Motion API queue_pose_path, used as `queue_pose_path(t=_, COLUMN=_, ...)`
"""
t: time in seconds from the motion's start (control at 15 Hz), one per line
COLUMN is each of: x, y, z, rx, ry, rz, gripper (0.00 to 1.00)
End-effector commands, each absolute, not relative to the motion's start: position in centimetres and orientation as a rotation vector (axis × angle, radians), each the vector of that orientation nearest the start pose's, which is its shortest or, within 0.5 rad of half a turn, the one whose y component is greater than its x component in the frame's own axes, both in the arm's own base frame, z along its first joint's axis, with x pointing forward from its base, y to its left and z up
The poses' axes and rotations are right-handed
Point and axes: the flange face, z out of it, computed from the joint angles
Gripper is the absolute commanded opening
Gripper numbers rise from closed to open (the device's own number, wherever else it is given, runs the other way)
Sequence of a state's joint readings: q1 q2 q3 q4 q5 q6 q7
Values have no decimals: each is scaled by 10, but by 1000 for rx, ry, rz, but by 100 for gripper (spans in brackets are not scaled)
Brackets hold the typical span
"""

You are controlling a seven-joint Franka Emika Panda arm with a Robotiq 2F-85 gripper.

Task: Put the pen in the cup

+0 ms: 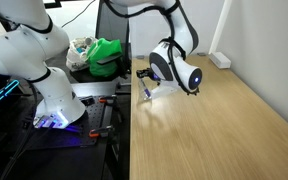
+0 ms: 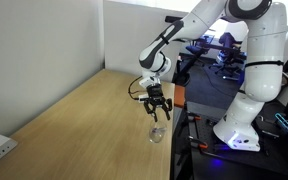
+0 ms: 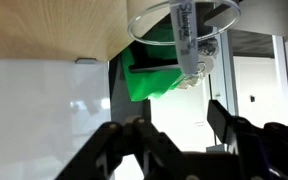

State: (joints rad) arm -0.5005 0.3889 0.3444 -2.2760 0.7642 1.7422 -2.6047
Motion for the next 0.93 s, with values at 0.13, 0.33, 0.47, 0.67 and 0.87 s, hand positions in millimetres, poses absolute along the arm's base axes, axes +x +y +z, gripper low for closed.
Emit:
queue_pose_path(t=0.13, x=443, y=3, z=195, rx=-1127, ry=-1714, rz=-667, gripper=100)
queue_pose_path(t=0.33, x=443, y=5, z=206, rx=-1135, ry=-1733, rz=-680, gripper=100)
queue_pose_path(t=0.47, x=444, y=8, z=214, rx=-1135, ry=-1751, rz=-685, gripper=100)
queue_pose_path(t=0.67, x=446, y=11, z=228, rx=-1132, ry=-1784, rz=-686, gripper=100)
queue_pose_path(t=0.87, x=447, y=15, z=243, rx=-1129, ry=-1821, rz=-690, gripper=100)
